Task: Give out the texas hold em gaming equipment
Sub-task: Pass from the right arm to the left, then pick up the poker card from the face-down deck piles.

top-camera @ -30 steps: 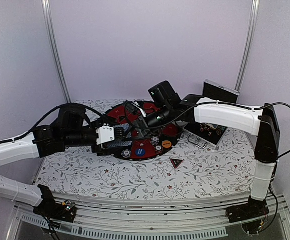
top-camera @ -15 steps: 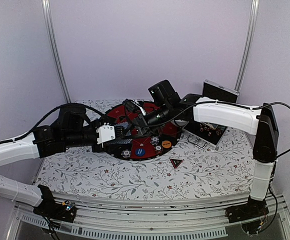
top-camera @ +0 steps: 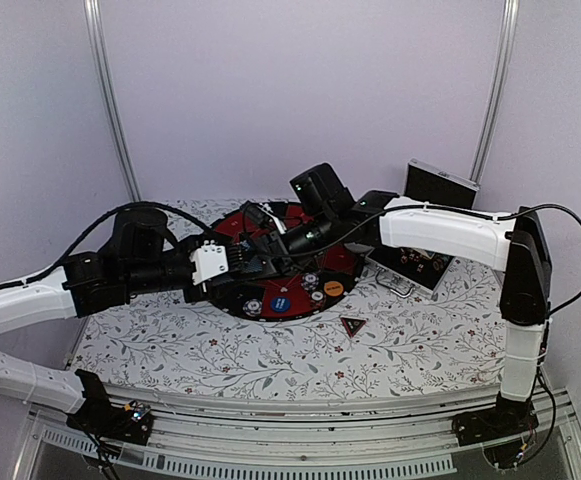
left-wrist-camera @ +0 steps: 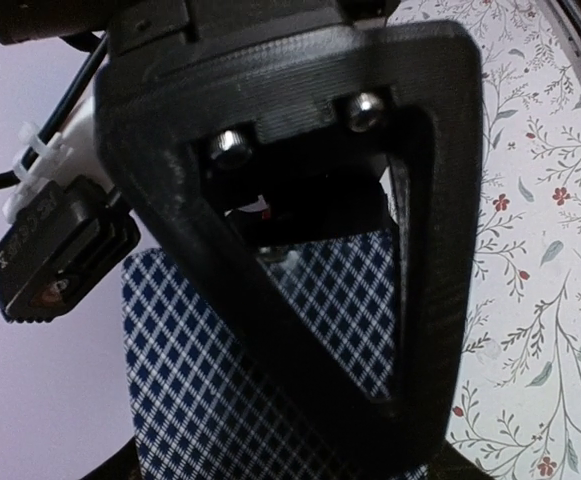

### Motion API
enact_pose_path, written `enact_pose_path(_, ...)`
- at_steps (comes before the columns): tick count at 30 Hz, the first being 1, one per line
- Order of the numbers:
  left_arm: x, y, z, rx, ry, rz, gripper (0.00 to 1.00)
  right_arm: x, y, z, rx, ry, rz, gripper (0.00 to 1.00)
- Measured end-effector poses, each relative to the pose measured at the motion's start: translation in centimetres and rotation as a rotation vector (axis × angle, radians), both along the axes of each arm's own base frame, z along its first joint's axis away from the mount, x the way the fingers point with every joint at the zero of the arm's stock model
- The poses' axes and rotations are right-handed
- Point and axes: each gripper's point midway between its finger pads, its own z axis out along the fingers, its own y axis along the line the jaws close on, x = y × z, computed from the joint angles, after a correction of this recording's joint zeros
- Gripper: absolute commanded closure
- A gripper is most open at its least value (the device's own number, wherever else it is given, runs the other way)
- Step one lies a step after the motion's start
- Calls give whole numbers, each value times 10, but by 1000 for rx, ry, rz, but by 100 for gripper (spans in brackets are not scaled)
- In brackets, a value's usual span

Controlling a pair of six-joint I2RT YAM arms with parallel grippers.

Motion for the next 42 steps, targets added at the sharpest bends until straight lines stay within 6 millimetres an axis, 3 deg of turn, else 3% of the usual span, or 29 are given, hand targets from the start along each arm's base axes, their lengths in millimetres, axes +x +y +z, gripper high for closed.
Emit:
enact_pose_path(7,0,1,-3,2,6,5,49,8,6,-7,-7,1,-25,15)
enact_pose_path(11,0,1,-5,3,7,5,49,14,7,-6,-3,-10,-46,14)
enact_pose_path(21,1,5,-14,19,21,24,49,35,-6,-20,-52,-21,-145,15)
enact_pose_path(30,4,7,-13,12,18,37,49,38,-17,-14,-61,-55,-157,17)
enact_pose_path(42,5,8,-13,8,23,44,48,37,-24,0,-58,-103,-132,28)
